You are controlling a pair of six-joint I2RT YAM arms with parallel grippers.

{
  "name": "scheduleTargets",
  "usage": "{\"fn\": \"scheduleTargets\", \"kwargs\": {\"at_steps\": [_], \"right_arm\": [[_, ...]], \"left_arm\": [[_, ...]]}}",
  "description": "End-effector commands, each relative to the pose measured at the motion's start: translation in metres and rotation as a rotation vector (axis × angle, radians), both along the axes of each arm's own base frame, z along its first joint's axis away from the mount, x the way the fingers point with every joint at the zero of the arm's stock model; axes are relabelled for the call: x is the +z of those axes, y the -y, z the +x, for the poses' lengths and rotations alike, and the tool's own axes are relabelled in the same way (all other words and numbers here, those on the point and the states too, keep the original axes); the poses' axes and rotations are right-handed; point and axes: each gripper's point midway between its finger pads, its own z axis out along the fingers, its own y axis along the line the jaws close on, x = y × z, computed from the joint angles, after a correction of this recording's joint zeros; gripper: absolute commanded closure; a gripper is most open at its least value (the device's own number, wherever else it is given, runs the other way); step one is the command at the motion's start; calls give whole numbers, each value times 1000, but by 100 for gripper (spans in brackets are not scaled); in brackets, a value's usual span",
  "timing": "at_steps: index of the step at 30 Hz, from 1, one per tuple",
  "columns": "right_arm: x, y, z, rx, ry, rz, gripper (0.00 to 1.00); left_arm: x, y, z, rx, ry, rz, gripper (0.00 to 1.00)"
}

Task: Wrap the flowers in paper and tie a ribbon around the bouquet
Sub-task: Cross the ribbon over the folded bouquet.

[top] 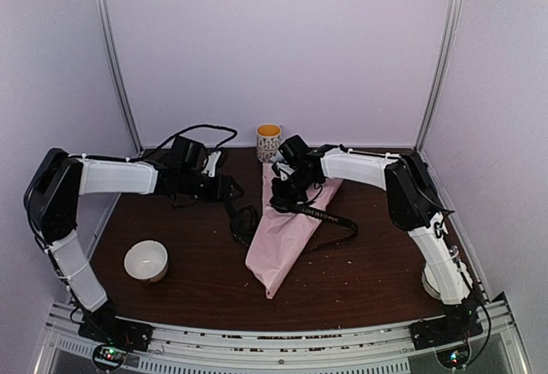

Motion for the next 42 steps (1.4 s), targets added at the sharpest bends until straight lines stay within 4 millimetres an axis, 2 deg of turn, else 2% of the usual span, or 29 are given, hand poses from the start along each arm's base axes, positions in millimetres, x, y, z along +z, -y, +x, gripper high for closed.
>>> {"fn": "scheduleTargets", "kwargs": {"at_steps": [1,5,11,14,16,19,21,23,26,27,29,31,32,34,36,39,42], "right_arm": [[7,4,-4,-28,-26,8,100],[3,5,-9,-24,-38,10,100],[5,5,-10,-31,-33,27,100],[8,4,-9,-32,-28,31,100],[8,5,-9,-31,-23,28,100],[7,5,-8,-31,-22,26,100],[6,4,-8,-31,-25,28,100],[4,4,-9,-30,-28,27,100],[2,4,-10,-28,-33,24,100],[3,5,-9,-28,-32,24,100],[3,4,-9,-30,-30,25,100],[3,3,-9,-29,-33,30,100],[3,3,-9,-28,-35,31,100],[3,2,-9,-26,-36,32,100],[3,2,-9,-25,-37,32,100],[5,-1,-8,-16,-38,43,100],[10,-5,-8,-2,-33,60,100]], "left_arm": [[-63,-18,-8,-63,-91,260,41],[-68,-25,8,-39,-87,321,38],[-41,-53,48,99,-14,349,38],[-40,-34,43,7,-31,324,40],[-45,-19,31,-69,-14,334,39],[-56,4,13,-199,-56,258,35],[-66,6,10,-222,-86,271,28],[-75,3,15,-215,-95,315,27],[-82,6,18,-234,-110,324,36],[-81,9,17,-245,-105,319,44],[-75,14,16,-264,-86,315,69],[-61,17,16,-273,-54,296,96],[-47,20,17,-278,-19,271,100],[-10,28,12,-303,103,210,100],[35,41,-5,-381,265,170,100],[88,71,-55,-593,485,110,100],[121,100,-107,-791,616,23,100]]}}
